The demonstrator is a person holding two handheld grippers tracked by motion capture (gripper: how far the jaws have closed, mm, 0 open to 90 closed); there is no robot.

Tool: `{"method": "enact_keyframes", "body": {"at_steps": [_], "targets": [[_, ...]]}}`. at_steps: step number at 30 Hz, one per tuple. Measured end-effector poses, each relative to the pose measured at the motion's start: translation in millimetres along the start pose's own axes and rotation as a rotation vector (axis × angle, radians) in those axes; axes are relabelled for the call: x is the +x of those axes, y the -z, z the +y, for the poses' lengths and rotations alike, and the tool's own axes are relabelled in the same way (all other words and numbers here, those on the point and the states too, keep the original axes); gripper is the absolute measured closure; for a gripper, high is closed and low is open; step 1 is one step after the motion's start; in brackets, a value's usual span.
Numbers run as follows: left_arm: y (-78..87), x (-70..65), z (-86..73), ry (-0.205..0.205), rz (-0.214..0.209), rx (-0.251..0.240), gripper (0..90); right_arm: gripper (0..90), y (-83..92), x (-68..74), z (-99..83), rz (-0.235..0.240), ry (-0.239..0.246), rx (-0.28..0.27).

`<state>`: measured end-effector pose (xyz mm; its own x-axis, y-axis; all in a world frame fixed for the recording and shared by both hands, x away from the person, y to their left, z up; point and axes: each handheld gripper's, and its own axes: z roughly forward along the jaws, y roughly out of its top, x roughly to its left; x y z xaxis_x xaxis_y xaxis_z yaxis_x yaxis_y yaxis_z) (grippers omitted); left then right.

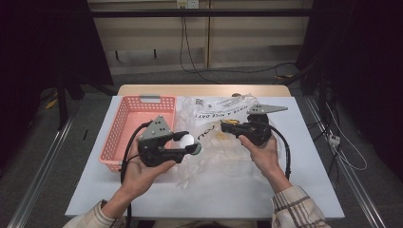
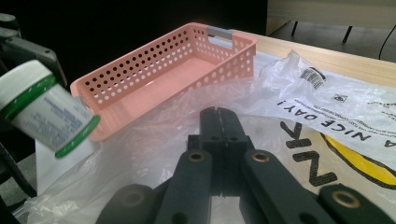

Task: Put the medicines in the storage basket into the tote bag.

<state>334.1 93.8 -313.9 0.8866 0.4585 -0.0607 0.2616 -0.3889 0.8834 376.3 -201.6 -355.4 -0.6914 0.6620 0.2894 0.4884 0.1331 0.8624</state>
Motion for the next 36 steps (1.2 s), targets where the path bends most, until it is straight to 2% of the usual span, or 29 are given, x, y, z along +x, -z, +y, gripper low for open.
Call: {"method": "enact_keyframes", "body": {"at_steps": [8, 13, 18, 24, 28, 36], "targets": [[-30.8, -16.4, 5.9, -0.016, -0.052, 0.028, 51.2, 90.0, 0.6, -0.6, 0.1, 0.002, 0.0, -0.001], [-53.7, -22.1, 6.8, -0.015, -0.075, 0.059, 51.2, 90.0, 1.2, -1.0, 0.1, 0.002, -0.003, -0.003], [-72.6, -20.5, 6.8, 0.018, -0.091, 0.074, 51.2, 90.0, 1.7, -0.5, 0.2, 0.002, -0.002, -0.004], [-92.9, -12.7, 2.8, 0.034, -0.064, 0.112, 51.2, 90.0, 2.6, -0.5, -0.3, 0.003, -0.005, -0.003], [-104.2, -10.8, 0.1, 0.019, -0.023, 0.135, 51.2, 90.0, 2.5, 0.3, -0.5, 0.002, -0.003, -0.001], [-127.3, -9.2, -11.2, 0.029, -0.001, 0.168, 51.2, 90.0, -0.4, -0.7, -5.4, 0.004, -0.01, 0.019]]}}
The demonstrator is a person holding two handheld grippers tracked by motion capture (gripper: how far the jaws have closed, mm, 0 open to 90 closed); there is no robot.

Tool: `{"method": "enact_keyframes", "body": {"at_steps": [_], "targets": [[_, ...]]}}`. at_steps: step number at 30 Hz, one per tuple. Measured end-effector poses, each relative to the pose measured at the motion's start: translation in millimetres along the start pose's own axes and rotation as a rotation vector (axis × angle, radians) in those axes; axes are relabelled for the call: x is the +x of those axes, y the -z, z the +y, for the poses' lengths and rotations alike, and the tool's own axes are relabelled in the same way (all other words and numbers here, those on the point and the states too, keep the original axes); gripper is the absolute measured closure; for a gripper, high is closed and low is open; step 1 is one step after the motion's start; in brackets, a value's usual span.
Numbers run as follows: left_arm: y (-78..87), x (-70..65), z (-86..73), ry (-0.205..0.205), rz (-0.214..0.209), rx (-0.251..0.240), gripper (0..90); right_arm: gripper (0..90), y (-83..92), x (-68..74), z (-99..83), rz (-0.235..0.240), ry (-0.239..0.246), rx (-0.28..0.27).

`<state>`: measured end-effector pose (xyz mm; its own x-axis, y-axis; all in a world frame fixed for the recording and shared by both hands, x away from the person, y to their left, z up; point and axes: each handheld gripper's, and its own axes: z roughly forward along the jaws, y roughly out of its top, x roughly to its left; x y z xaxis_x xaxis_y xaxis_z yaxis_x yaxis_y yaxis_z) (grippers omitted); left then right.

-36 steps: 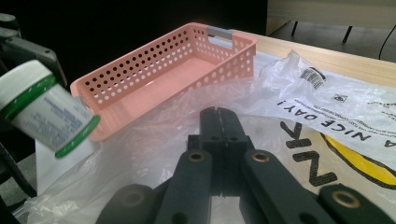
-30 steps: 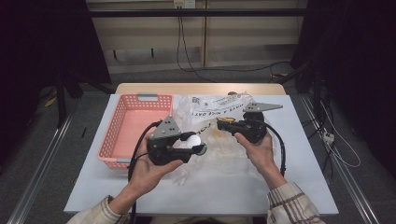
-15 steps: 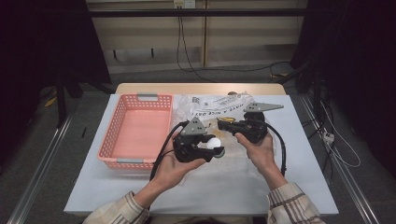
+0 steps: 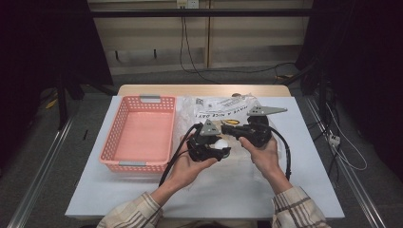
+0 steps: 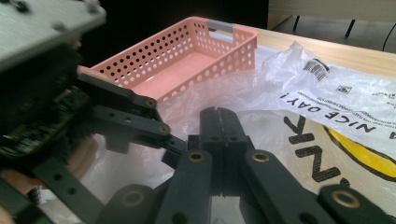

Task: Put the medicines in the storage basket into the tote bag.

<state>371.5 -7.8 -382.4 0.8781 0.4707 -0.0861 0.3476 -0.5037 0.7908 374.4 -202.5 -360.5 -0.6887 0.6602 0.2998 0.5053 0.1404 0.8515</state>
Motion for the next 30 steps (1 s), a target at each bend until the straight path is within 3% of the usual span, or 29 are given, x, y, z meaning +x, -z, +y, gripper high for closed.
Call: {"method": "enact_keyframes", "body": {"at_steps": [13, 20, 22, 30], "targets": [[-33.1, 3.0, -12.3, 0.039, 0.047, 0.02, 51.1, 90.0, -0.8, -1.6, -20.2, -0.018, -0.006, 0.055], [-49.3, 4.6, -16.9, 0.027, 0.082, 0.041, 51.1, 90.0, 0.5, -5.4, -34.0, -0.021, -0.024, 0.084], [-53.7, 5.0, -18.6, 0.014, 0.114, 0.052, 51.1, 90.0, -1.1, -5.6, -35.8, -0.02, -0.025, 0.092], [-64.2, 16.3, -22.5, 0.023, 0.133, 0.028, 51.0, 90.0, -4.0, -7.3, -40.3, -0.019, -0.032, 0.11]]}}
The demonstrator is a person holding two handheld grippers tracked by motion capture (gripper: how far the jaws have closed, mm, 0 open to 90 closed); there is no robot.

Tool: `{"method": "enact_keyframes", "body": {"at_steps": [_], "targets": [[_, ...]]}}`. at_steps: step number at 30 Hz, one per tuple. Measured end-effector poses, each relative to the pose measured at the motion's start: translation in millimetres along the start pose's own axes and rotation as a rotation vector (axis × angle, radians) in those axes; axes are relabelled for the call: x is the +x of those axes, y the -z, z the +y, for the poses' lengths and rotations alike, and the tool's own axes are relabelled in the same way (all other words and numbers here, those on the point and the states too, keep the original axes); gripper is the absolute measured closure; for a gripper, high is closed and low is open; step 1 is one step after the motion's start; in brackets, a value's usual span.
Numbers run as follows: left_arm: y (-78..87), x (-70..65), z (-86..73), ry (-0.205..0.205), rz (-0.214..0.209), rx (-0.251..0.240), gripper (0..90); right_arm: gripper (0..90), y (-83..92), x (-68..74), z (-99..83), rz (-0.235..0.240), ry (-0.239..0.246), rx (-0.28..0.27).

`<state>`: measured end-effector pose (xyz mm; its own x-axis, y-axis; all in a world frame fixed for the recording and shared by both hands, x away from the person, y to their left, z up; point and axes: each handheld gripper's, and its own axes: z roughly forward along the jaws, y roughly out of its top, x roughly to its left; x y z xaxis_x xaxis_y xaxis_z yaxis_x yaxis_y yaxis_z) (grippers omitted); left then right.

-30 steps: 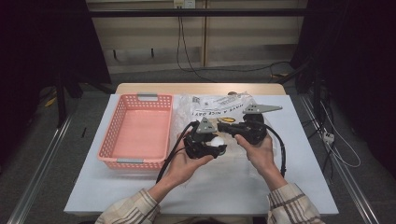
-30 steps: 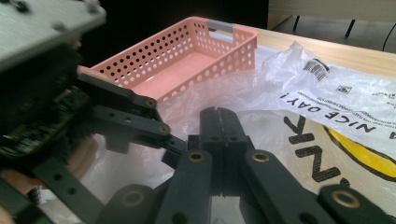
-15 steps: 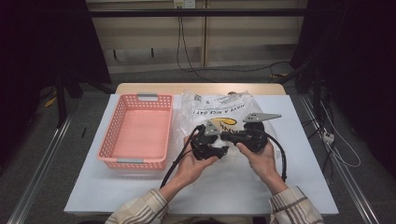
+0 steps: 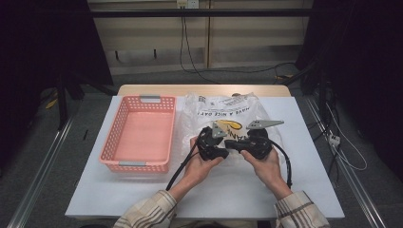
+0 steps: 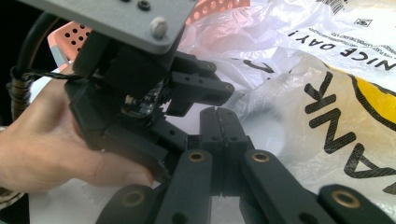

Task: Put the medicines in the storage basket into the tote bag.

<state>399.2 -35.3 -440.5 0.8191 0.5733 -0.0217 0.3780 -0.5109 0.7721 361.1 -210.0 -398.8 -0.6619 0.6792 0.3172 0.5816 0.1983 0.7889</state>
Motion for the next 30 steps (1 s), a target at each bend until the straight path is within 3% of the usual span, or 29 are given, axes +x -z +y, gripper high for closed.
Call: {"method": "enact_keyframes", "body": {"at_steps": [4, 8, 13, 14, 23, 27, 30], "targets": [[-4.0, -0.7, -0.7, -0.006, 0.01, -0.016, 50.7, 90.0, -0.6, -1.1, -1.1, 0.0, -0.004, 0.003], [-2.2, 0.8, -0.9, 0.004, -0.007, 0.011, 49.8, 90.0, 0.0, -3.7, -1.9, -0.001, -0.012, -0.001], [4.1, -1.3, -1.3, 0.002, -0.015, 0.035, 39.7, 90.0, 1.5, -6.7, -2.2, -0.004, -0.027, -0.004], [6.1, -1.4, -1.1, 0.007, -0.035, 0.029, 38.2, 90.0, 2.1, -7.0, -2.0, -0.004, -0.027, -0.009], [40.9, -9.5, 4.1, -0.043, -0.073, 0.01, 24.7, 90.0, 3.4, -8.0, -1.8, -0.011, -0.026, -0.011], [59.1, -13.8, 3.2, -0.087, -0.089, 0.002, 21.1, 90.0, 3.2, -7.7, -1.7, -0.016, -0.025, -0.008], [73.1, -13.1, -4.2, -0.061, -0.121, -0.023, 21.2, 90.0, 3.4, -8.4, -2.0, -0.026, -0.027, -0.006]]}}
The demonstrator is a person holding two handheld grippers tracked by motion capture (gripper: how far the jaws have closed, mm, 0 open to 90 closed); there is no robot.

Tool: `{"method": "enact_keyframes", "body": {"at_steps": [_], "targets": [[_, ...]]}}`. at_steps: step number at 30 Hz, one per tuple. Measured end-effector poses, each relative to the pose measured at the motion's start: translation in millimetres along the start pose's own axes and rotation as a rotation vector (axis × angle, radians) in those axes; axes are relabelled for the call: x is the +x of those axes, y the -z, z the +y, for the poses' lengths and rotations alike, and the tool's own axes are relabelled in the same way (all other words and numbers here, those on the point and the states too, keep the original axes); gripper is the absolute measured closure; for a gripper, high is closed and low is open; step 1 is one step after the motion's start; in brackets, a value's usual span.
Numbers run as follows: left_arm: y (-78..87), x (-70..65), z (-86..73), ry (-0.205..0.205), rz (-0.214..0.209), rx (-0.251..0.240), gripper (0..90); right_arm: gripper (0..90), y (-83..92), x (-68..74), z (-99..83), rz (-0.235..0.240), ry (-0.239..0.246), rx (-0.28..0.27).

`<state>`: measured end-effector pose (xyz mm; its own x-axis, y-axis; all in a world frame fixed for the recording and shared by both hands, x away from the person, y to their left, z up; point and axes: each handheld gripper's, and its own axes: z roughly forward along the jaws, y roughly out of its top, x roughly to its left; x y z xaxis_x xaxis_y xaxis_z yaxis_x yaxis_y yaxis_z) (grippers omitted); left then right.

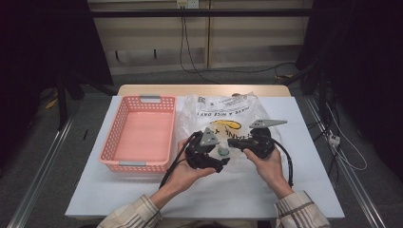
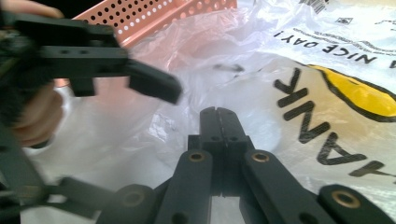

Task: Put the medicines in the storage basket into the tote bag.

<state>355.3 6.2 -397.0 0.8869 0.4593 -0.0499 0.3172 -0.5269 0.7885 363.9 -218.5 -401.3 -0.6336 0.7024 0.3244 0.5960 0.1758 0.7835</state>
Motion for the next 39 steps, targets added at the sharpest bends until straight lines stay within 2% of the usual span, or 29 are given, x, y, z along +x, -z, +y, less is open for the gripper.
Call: {"method": "enact_keyframes", "body": {"at_steps": [2, 4, 7, 10, 14, 16, 18, 20, 24, 26, 28, 30, 32, 33, 39], "targets": [[8.7, -0.2, -5.7, -0.005, 0.018, -0.018, 21.0, 90.0, -0.9, -0.9, -0.5, -0.002, 0.002, 0.007], [16.3, 0.5, -10.7, 0.001, 0.018, -0.026, 20.9, 90.0, -1.8, -0.5, -1.2, -0.001, 0.003, 0.011], [24.1, -0.8, -16.8, -0.028, 0.036, -0.019, 17.7, 90.0, -3.3, 0.8, -1.9, -0.014, 0.009, 0.016], [30.5, -1.0, -23.5, -0.023, 0.03, -0.032, 17.3, 90.0, -2.9, 1.8, -2.6, -0.032, 0.029, 0.017], [38.1, -0.6, -33.1, -0.02, 0.032, -0.038, 16.9, 89.6, 0.8, 3.6, -3.5, -0.034, 0.027, -0.006], [42.5, -0.6, -38.0, -0.014, 0.032, -0.042, 16.8, 75.9, 3.1, 4.7, -3.6, -0.033, 0.029, -0.016], [47.7, -0.3, -41.4, -0.011, 0.035, -0.044, 16.8, 69.4, 6.3, 6.0, -4.7, -0.031, 0.028, -0.031], [53.7, 0.3, -44.7, -0.006, 0.035, -0.055, 16.8, 61.5, 9.2, 5.6, -6.4, -0.048, 0.033, -0.049], [64.5, 0.4, -50.3, -0.002, 0.066, -0.066, 16.8, 51.9, 16.6, 5.9, -9.8, -0.093, 0.043, -0.074], [69.2, -0.7, -52.8, -0.003, 0.069, -0.074, 16.7, 49.0, 21.1, 7.0, -11.2, -0.11, 0.052, -0.087], [73.2, -2.1, -55.6, 0.002, 0.068, -0.073, 16.0, 41.1, 25.8, 8.1, -12.6, -0.133, 0.052, -0.095], [76.6, -3.9, -59.3, 0.005, 0.07, -0.071, 15.0, 39.4, 31.8, 8.5, -14.7, -0.148, 0.055, -0.103], [79.1, -5.0, -62.3, 0.002, 0.094, -0.052, 14.5, 35.6, 37.8, 8.4, -17.5, -0.161, 0.058, -0.101], [79.6, -6.1, -63.7, 0.009, 0.102, -0.062, 14.6, 34.6, 40.8, 8.2, -19.3, -0.17, 0.059, -0.101], [85.0, -7.6, -74.7, 0.015, 0.098, -0.057, 14.1, 29.6, 58.6, 5.9, -32.5, -0.218, 0.05, -0.109]]}}
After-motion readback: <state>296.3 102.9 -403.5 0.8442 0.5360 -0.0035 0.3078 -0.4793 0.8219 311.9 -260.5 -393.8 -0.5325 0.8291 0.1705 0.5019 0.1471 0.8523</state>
